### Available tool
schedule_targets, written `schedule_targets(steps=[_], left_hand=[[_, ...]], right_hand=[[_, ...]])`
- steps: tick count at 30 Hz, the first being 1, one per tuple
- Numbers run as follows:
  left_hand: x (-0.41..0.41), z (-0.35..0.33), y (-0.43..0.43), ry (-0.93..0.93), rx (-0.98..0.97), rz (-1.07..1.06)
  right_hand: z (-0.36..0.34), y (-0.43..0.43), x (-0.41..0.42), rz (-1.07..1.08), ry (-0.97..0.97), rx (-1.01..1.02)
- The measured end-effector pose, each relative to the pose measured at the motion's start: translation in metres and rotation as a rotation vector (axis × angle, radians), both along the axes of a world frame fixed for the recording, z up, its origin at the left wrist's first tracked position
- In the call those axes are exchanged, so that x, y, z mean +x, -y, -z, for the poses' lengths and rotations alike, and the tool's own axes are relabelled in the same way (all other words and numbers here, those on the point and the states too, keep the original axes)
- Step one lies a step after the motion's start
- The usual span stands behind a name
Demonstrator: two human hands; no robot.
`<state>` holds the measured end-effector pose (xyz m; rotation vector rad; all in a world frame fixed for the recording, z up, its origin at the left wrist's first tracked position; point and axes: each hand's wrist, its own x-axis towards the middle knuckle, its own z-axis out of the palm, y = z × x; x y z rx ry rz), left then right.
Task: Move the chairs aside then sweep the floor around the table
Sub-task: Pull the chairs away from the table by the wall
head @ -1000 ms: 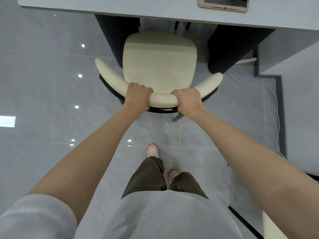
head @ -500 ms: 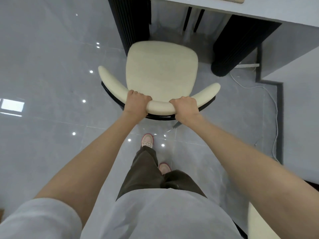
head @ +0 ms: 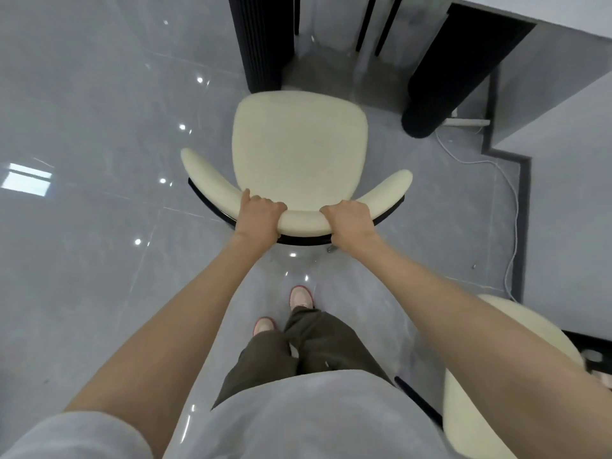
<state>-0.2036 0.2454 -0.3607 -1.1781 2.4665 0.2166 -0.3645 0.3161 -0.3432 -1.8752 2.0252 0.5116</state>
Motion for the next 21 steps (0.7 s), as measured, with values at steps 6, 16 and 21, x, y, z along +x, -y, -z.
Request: schedule_targets(steps=[6,16,21], left_hand=[[0.021,0.002,-0.056,0.012,-0.015,0.039],[0.087,0.011,-0.176,0.061,-0.045,0.188],[0.118,0.013,-0.222,0.071,-0.056,0.239]], right_hand=[[0.003,-0.057,0.02,-0.011,-0.023,-0.032],[0.014,-0.183,0.09,-0.023,-0.083,-0.014],[0.01,-0.234,0.125,0.002,-0.077,0.034]])
